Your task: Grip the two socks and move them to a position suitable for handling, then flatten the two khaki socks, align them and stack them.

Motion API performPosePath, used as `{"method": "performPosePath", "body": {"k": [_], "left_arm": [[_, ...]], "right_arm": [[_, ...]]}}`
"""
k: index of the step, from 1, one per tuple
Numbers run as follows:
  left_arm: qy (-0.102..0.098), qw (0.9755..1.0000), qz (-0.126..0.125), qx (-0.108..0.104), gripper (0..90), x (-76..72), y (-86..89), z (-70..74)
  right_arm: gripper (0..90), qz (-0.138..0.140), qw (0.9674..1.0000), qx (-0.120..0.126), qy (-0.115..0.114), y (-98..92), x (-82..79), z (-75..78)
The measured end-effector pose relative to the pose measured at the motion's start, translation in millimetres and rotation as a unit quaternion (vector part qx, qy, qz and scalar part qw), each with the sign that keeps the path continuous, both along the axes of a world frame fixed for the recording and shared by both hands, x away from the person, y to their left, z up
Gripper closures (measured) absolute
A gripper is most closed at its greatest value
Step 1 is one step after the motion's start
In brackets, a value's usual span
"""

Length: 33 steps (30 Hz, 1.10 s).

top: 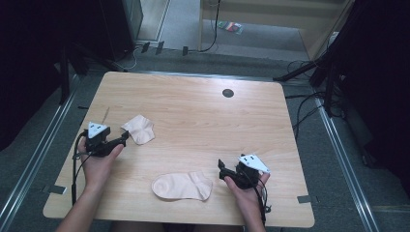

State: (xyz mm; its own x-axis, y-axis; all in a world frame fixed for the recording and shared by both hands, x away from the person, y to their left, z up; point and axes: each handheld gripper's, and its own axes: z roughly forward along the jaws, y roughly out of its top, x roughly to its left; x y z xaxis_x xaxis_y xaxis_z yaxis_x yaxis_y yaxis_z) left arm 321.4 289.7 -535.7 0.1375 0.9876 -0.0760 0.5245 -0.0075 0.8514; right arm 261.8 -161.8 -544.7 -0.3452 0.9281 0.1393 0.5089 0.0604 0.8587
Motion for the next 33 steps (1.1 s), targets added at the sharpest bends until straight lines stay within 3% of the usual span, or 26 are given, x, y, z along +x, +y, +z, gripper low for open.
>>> {"method": "performPosePath", "body": {"k": [5,8,11,12,13,15,18,19,20,22,26,28,30,33], "left_arm": [[0.026,0.9993,-0.019,0.018,25.8,21.8,-4.2,-1.5],[0.049,0.9984,-0.022,0.017,26.6,29.1,-6.8,-4.9],[0.065,0.9974,-0.018,0.025,31.9,32.5,-9.1,-9.4],[0.073,0.9970,-0.017,0.022,41.1,33.5,-9.6,-11.3],[0.083,0.9962,-0.018,0.020,41.1,34.2,-9.8,-13.0],[0.080,0.9964,-0.022,0.017,50.2,34.5,-10.5,-13.7],[0.077,0.9964,-0.033,0.011,81.9,33.7,-10.5,-12.3],[0.080,0.9961,-0.033,0.016,86.9,32.8,-11.1,-11.0],[0.077,0.9962,-0.041,-0.006,88.2,29.4,-13.9,-5.7],[0.069,0.9965,-0.045,-0.013,88.4,25.8,-17.2,-0.2],[0.031,0.9966,-0.072,-0.027,88.5,8.8,-43.0,24.4],[0.021,0.9943,-0.089,-0.055,88.5,-0.9,-65.5,35.4],[0.019,0.9933,-0.096,-0.062,88.5,-3.6,-73.9,37.5],[0.017,0.9895,-0.120,-0.079,88.5,-11.0,-99.0,41.6]], "right_arm": [[12.7,-0.001,1.0000,-0.005,0.003,2.2,-0.4,-0.2],[12.7,-0.001,1.0000,-0.009,0.004,2.5,-0.2,-0.4],[12.9,-0.002,1.0000,-0.006,0.006,2.5,0.5,-0.6],[13.0,-0.003,0.9999,-0.006,0.011,2.8,0.8,-0.6],[13.0,-0.003,0.9999,-0.006,0.011,2.8,0.8,-0.6],[13.1,-0.002,0.9999,-0.009,0.012,3.0,1.3,-1.0],[13.3,0.001,0.9999,-0.011,0.013,3.0,2.3,-1.2],[13.3,0.002,0.9998,-0.009,0.016,3.0,2.4,-1.2],[13.3,0.002,0.9998,-0.006,0.018,2.6,2.4,-1.1],[13.3,0.000,0.9998,-0.005,0.018,2.3,2.3,-1.0],[13.8,-0.003,0.9998,-0.001,0.019,1.1,3.3,-0.6],[14.2,-0.008,0.9997,0.000,0.022,1.1,4.2,-0.5],[14.5,-0.009,0.9997,-0.002,0.021,1.3,4.6,-0.6],[14.7,-0.011,0.9997,-0.008,0.020,2.5,4.4,-0.6]]}}
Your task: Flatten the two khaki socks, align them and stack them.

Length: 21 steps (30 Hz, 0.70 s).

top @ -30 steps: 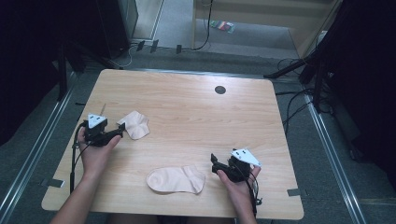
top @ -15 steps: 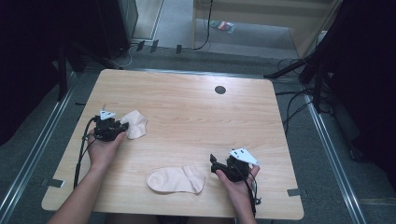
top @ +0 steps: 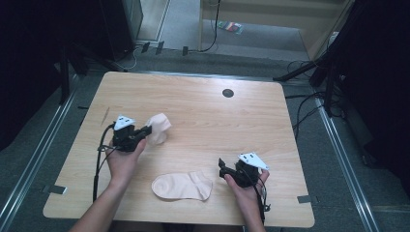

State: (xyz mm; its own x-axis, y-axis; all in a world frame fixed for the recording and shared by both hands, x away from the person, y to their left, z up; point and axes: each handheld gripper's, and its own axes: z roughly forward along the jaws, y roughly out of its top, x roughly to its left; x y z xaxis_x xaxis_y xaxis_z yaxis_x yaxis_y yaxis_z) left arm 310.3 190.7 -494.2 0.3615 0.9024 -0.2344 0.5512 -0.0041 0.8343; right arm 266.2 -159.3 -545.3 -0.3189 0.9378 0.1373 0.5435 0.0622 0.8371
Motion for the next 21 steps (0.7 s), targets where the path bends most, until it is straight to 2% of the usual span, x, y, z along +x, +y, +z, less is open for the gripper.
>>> {"method": "performPosePath", "body": {"k": [4,6,7,8,10,13,14,15,16,17,19,21], "left_arm": [[0.005,0.9996,-0.025,-0.011,88.5,-7.4,-29.1,-0.6],[0.010,0.9994,-0.031,-0.009,88.5,-8.9,-39.8,-3.7],[0.016,0.9995,-0.025,-0.001,88.5,-10.1,-47.9,-8.6],[0.016,0.9995,-0.025,-0.001,88.5,-10.1,-47.9,-8.6],[0.031,0.9992,-0.025,0.004,88.5,-10.6,-56.6,-16.8],[0.036,0.9990,-0.028,0.007,85.8,-10.8,-60.2,-20.8],[0.046,0.9984,-0.034,0.001,77.2,-9.7,-61.8,-23.1],[0.046,0.9984,-0.034,0.001,65.0,-9.7,-61.8,-23.1],[0.050,0.9980,-0.039,-0.009,57.5,-9.5,-61.1,-23.1],[0.034,0.9985,-0.041,-0.010,53.4,-13.8,-55.4,-20.0],[0.028,0.9987,-0.040,-0.013,46.8,-16.5,-50.6,-18.0],[0.017,0.9988,-0.039,-0.023,45.0,-22.2,-37.2,-15.9]], "right_arm": [[15.1,0.003,1.0000,-0.005,-0.001,0.9,-0.4,-0.2],[15.3,0.003,1.0000,-0.006,-0.002,1.2,-0.6,-0.3],[15.3,0.003,1.0000,-0.006,0.000,1.5,-1.1,-0.2],[15.3,0.002,1.0000,-0.007,-0.001,1.8,-1.1,-0.3],[15.3,0.003,0.9999,-0.010,-0.001,2.2,-1.5,-0.2],[15.5,0.005,0.9999,-0.012,-0.002,3.2,-1.2,-0.6],[15.5,0.005,0.9999,-0.013,-0.002,3.4,-1.2,-0.6],[15.5,0.004,0.9999,-0.013,-0.002,3.4,-1.2,-0.6],[15.5,0.004,0.9999,-0.013,-0.001,3.2,-1.1,-0.5],[15.7,0.003,0.9999,-0.013,-0.001,2.5,-0.9,-0.4],[18.0,-0.002,1.0000,-0.008,-0.001,0.8,-1.0,0.5],[19.5,-0.001,1.0000,-0.009,0.000,-0.1,-1.1,1.0]]}}
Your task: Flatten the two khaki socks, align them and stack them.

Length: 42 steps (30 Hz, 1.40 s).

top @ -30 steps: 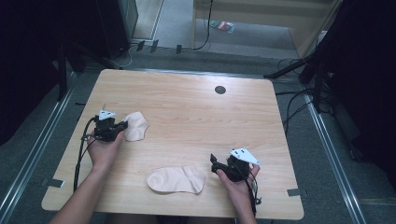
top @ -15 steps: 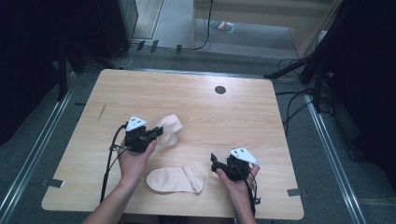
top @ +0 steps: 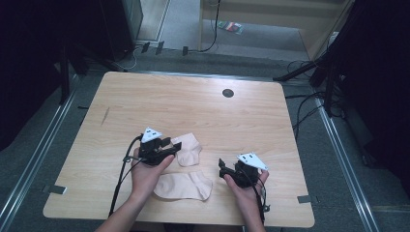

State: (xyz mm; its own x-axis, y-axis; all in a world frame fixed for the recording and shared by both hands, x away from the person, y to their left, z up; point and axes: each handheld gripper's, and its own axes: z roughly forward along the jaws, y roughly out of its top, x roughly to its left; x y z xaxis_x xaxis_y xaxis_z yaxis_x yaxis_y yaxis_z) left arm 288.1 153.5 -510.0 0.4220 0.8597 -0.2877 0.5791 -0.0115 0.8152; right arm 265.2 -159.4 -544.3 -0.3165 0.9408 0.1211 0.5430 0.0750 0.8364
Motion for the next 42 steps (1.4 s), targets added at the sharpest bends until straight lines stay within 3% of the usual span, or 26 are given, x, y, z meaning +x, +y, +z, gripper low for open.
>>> {"method": "performPosePath", "body": {"k": [2,4,6,8,9,11,12,13,14,16,19,20,25,32,33,36,42], "left_arm": [[-0.019,0.9997,0.013,0.003,41.9,-10.1,26.0,-4.0],[-0.023,0.9995,0.021,0.005,41.6,-13.0,35.5,-7.3],[-0.033,0.9988,0.034,0.008,41.6,-17.0,55.2,-16.2],[-0.036,0.9980,0.050,0.013,41.6,-17.7,71.8,-25.5],[-0.042,0.9974,0.055,0.020,41.2,-17.3,76.9,-29.5],[-0.057,0.9952,0.060,0.053,39.2,-18.5,83.3,-35.3],[-0.064,0.9944,0.064,0.054,38.0,-19.9,85.2,-37.9],[-0.066,0.9947,0.066,0.041,37.1,-20.5,86.3,-39.4],[-0.083,0.9936,0.064,0.043,35.5,-22.0,85.8,-38.2],[-0.086,0.9933,0.064,0.043,35.5,-22.2,85.1,-38.7],[-0.093,0.9916,0.065,0.061,34.5,-23.8,81.6,-38.8],[-0.094,0.9912,0.064,0.069,34.6,-24.4,77.9,-38.8],[-0.088,0.9920,0.061,0.067,35.0,-23.1,78.2,-38.9],[-0.080,0.9931,0.065,0.056,35.6,-21.4,80.8,-39.1],[-0.079,0.9932,0.065,0.055,35.8,-21.2,81.0,-39.1],[-0.075,0.9935,0.067,0.052,36.2,-20.3,81.5,-39.1],[-0.074,0.9935,0.068,0.054,36.5,-19.8,80.7,-39.1]], "right_arm": [[24.9,-0.004,1.0000,-0.004,0.004,0.5,-0.5,2.0],[26.7,-0.002,0.9999,-0.003,0.010,1.5,-0.5,2.8],[30.5,0.021,0.9992,0.016,0.029,9.5,-1.6,6.1],[32.4,0.025,0.9989,0.018,0.034,14.8,-2.9,7.9],[34.4,0.029,0.9988,0.015,0.038,20.6,-3.3,9.8],[40.3,0.034,0.9983,0.011,0.047,33.3,-2.8,13.6],[41.3,0.039,0.9977,0.010,0.054,39.9,-2.7,15.4],[42.8,0.045,0.9974,0.007,0.056,46.8,-2.0,16.4],[44.2,0.058,0.9966,-0.001,0.059,60.6,0.8,17.5],[45.5,0.063,0.9961,-0.006,0.062,67.3,3.1,18.0],[49.3,0.084,0.9931,-0.017,0.080,83.1,13.1,20.8],[50.5,0.099,0.9895,-0.018,0.103,91.7,21.0,22.6],[52.3,0.087,0.9871,-0.048,0.126,109.6,33.8,23.3],[50.9,0.070,0.9859,-0.088,0.124,125.6,38.2,18.3],[50.7,0.069,0.9873,-0.093,0.109,130.1,36.7,19.2],[50.8,0.075,0.9884,-0.092,0.094,137.3,33.3,22.7],[49.6,0.071,0.9847,-0.101,0.123,147.7,40.6,15.6]]}}
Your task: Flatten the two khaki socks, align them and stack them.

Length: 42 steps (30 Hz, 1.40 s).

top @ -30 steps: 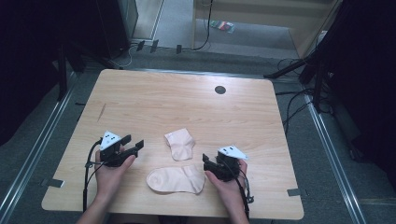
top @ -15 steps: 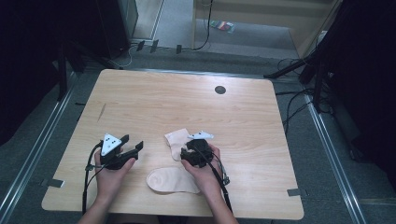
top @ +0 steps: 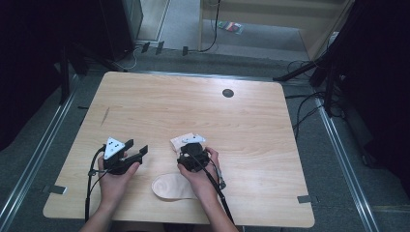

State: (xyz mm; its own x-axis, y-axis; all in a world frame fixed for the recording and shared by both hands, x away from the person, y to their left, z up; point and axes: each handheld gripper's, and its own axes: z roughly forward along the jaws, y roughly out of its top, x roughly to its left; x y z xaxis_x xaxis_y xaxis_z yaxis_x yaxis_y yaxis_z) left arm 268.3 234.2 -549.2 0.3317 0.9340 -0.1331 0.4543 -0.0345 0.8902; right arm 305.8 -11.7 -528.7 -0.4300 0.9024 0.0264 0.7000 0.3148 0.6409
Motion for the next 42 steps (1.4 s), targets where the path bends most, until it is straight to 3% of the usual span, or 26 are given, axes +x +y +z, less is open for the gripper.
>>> {"method": "performPosePath", "body": {"k": [4,5,6,7,8,9,10,13,17,20,21,23,25,27,29,30,32,33,34,35,37,38,41,42], "left_arm": [[0.001,1.0000,0.000,-0.001,36.6,0.3,0.1,-0.1],[0.002,1.0000,0.000,-0.001,36.6,0.4,0.1,-0.1],[0.003,1.0000,-0.001,-0.003,36.6,0.5,0.4,0.0],[0.006,1.0000,-0.002,-0.008,36.6,1.2,1.0,-0.2],[0.006,1.0000,-0.002,-0.008,36.7,1.2,1.0,-0.2],[0.008,0.9999,-0.004,-0.008,36.6,1.6,1.3,-0.2],[0.014,0.9998,-0.011,-0.008,36.4,2.8,0.8,-0.2],[0.023,0.9996,-0.019,-0.001,36.0,4.5,-1.5,-0.3],[0.032,0.9986,-0.039,0.014,35.6,7.6,-6.7,-0.3],[0.034,0.9977,-0.059,-0.002,34.6,10.4,-10.8,0.2],[0.034,0.9968,-0.071,-0.012,33.4,10.7,-13.0,1.0],[0.026,0.9935,-0.107,-0.029,32.8,9.3,-18.9,4.7],[0.018,0.9881,-0.146,-0.046,31.7,6.3,-25.3,11.0],[0.004,0.9835,-0.175,-0.046,29.5,2.3,-32.4,17.5],[-0.006,0.9823,-0.185,-0.029,27.8,-1.2,-40.0,21.0],[-0.008,0.9830,-0.182,-0.017,27.8,-2.1,-43.1,20.9],[-0.006,0.9874,-0.157,0.020,31.1,-2.7,-46.8,18.0],[-0.001,0.9898,-0.136,0.042,45.5,-2.2,-46.9,15.8],[0.003,0.9910,-0.118,0.063,45.5,-1.8,-45.6,13.7],[0.003,0.9918,-0.103,0.076,55.5,-2.4,-43.9,11.9],[-0.008,0.9901,-0.078,0.117,78.0,-5.4,-40.4,11.6],[-0.020,0.9876,-0.067,0.141,88.6,-7.3,-39.4,12.0],[-0.045,0.9815,-0.046,0.180,90.0,-10.5,-40.0,12.8],[-0.044,0.9804,-0.042,0.187,90.0,-10.3,-40.5,12.2]], "right_arm": [[52.2,0.003,0.9998,-0.018,0.003,3.4,3.5,-2.9],[58.9,0.003,0.9995,-0.032,-0.003,4.2,4.0,-3.0],[58.9,0.003,0.9995,-0.032,-0.003,4.2,4.0,-3.0],[70.8,0.016,0.9989,-0.043,-0.011,3.9,2.7,-3.3],[70.8,0.016,0.9989,-0.043,-0.011,3.9,2.7,-3.3],[86.4,0.029,0.9981,-0.051,-0.016,3.7,2.1,-3.4],[89.0,0.030,0.9975,-0.061,-0.020,3.4,1.9,-3.3],[89.9,0.039,0.9976,-0.051,-0.026,-0.6,2.9,-2.0],[90.0,0.053,0.9961,-0.026,-0.065,-9.0,-0.3,16.1],[90.0,0.075,0.9933,-0.015,-0.087,-10.3,-3.9,36.1],[90.0,0.087,0.9914,-0.011,-0.096,-8.6,-6.6,48.4],[90.0,0.093,0.9905,-0.010,-0.101,-7.4,-7.9,53.7],[90.0,0.101,0.9888,-0.008,-0.109,-4.3,-10.4,62.7],[90.0,0.104,0.9877,-0.003,-0.117,-1.4,-13.2,69.8],[90.0,0.113,0.9862,0.009,-0.121,0.6,-15.5,75.4],[90.0,0.121,0.9845,0.014,-0.126,1.8,-17.2,77.8],[90.0,0.138,0.9812,0.018,-0.134,4.3,-21.5,81.8],[90.0,0.150,0.9777,0.025,-0.145,4.3,-24.9,85.1],[90.0,0.150,0.9777,0.025,-0.145,4.3,-24.9,85.1],[89.9,0.155,0.9764,0.027,-0.147,2.9,-25.3,85.9],[90.0,0.159,0.9753,0.010,-0.152,-0.7,-24.6,84.5],[90.0,0.157,0.9757,-0.001,-0.153,-3.0,-23.1,82.1],[90.0,0.147,0.9782,-0.024,-0.145,-13.4,-15.2,70.5],[90.0,0.144,0.9787,-0.031,-0.143,-17.2,-12.1,65.6]]}}
